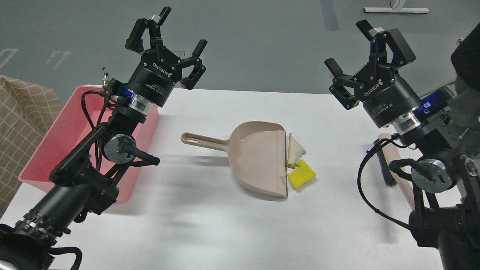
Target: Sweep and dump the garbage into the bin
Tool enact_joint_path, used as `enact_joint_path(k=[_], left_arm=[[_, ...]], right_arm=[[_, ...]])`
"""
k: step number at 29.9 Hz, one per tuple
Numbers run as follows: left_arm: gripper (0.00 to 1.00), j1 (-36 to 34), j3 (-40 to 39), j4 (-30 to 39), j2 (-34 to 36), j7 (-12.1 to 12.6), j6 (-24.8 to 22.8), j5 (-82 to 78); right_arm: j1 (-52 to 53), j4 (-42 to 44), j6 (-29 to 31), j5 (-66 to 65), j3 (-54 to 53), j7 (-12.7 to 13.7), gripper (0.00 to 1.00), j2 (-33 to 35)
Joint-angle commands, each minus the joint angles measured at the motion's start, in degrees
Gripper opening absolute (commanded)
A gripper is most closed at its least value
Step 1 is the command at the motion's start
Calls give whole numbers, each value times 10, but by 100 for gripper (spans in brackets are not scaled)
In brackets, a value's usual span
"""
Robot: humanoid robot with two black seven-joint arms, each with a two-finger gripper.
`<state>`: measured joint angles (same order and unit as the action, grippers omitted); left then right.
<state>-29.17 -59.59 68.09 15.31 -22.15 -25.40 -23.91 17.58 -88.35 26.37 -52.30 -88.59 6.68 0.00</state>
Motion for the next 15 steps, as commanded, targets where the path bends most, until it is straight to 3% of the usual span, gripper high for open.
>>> enact_joint_path(k=[1, 15], left_arm=[[98, 0, 0, 0, 0, 0, -1, 0], [98, 1, -1, 0, -5, 0, 11, 1]], right_arm=[[-1, -1, 0, 0, 0, 0, 100, 0], [-1, -1, 0, 0, 0, 0, 100, 0]])
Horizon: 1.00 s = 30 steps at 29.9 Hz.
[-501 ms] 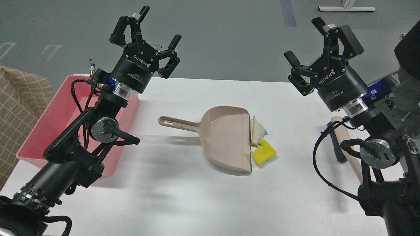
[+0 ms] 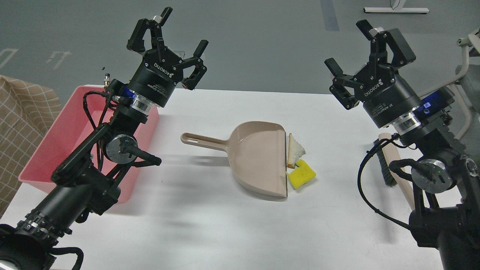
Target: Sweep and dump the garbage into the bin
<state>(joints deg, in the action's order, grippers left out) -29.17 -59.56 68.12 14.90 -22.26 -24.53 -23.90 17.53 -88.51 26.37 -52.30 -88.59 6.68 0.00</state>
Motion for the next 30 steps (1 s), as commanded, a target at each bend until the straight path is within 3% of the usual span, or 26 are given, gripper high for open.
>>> enact_joint_path(k=[1, 23, 30], left_arm=[[98, 1, 0, 0, 0, 1, 4, 1], [98, -1, 5, 1, -1, 4, 17, -4], [98, -1, 11, 32, 2, 4, 50, -10]], right_arm=[[0, 1, 0, 0, 0, 0, 100, 0], [0, 1, 1, 0, 0, 1, 100, 0], [1, 1, 1, 0, -1, 1, 100, 0]])
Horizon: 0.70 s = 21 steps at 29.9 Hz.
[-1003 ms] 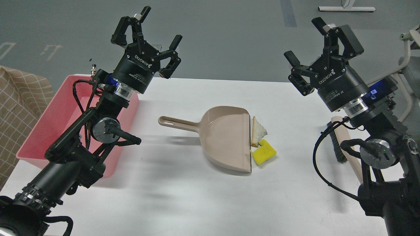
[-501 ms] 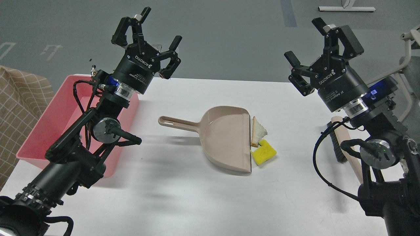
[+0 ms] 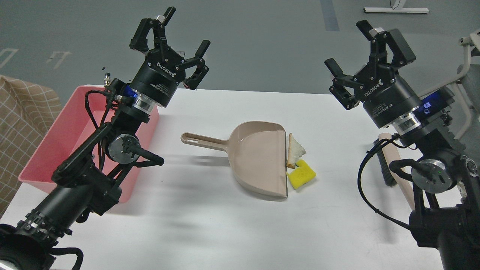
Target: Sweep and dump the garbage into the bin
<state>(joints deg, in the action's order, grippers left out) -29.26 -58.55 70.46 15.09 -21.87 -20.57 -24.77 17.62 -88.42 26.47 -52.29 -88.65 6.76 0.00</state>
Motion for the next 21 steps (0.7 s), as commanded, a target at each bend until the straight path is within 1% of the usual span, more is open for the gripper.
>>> enact_joint_path(k=[1, 3, 5, 7, 9, 17, 18, 19, 20, 21], left_arm=[[98, 0, 1, 11, -1, 0, 11, -2], [98, 0, 2, 14, -1, 0, 13, -5], [98, 1, 2, 21, -2, -1, 26, -21], [98, 2, 2, 29, -5, -1, 56, -56], [98, 4, 3, 37, -5, -2, 70, -70], [98, 7, 4, 51, -1, -3, 75, -77], [98, 7, 5, 54, -1, -4, 83, -94], [98, 8, 5, 58, -1, -4, 91, -108], [98, 10, 5, 71, -1, -4, 120, -147], [98, 10, 5, 86, -3, 0, 169, -191]], right_arm=[[0, -1, 0, 0, 0, 0, 100, 0], [-1, -2, 0, 0, 0, 0, 100, 0], [-1, -3, 0, 0, 0, 2, 100, 0], [-4, -4, 0, 0, 0, 4, 100, 0], [-6, -5, 0, 0, 0, 4, 100, 0], [-6, -4, -1, 0, -1, 4, 100, 0], [-6, -4, 0, 0, -1, 4, 100, 0], [-6, -4, 0, 0, -1, 4, 100, 0], [-6, -4, 0, 0, 0, 4, 100, 0], [-6, -4, 0, 0, 0, 4, 100, 0]])
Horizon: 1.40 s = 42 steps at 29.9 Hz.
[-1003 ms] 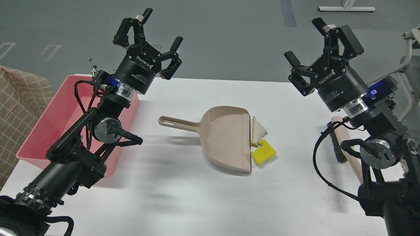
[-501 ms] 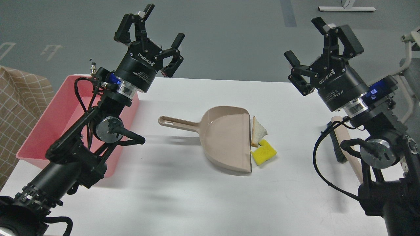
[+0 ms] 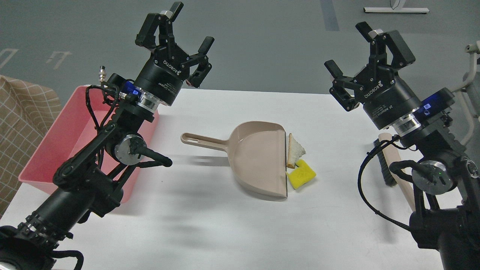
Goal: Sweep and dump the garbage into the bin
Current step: 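Lower the left gripper toward the beige dustpan handle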
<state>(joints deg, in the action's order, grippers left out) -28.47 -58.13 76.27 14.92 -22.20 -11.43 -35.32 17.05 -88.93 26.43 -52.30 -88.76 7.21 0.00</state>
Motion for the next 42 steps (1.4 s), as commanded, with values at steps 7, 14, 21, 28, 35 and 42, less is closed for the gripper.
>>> enact_joint_path(k=[7, 14, 21, 28, 35, 42], left_arm=[[98, 8, 73, 103, 19, 79, 232, -164], [98, 65, 111, 135, 28, 112, 315, -259], [98, 133, 127, 230, 63, 169, 374, -262], [98, 205, 130, 247, 76, 169, 394, -269], [98, 255, 133, 247, 43, 168, 394, -302], [98, 276, 139, 231, 30, 166, 394, -323]], right_arm=[[0, 3, 0, 0, 1, 0, 100, 0], [-3, 4, 0, 0, 0, 0, 100, 0], [-3, 8, 0, 0, 0, 0, 100, 0], [-9, 9, 1, -1, -1, -1, 100, 0], [-11, 9, 1, -1, -1, -1, 100, 0], [-12, 9, 0, -1, -2, -1, 100, 0]])
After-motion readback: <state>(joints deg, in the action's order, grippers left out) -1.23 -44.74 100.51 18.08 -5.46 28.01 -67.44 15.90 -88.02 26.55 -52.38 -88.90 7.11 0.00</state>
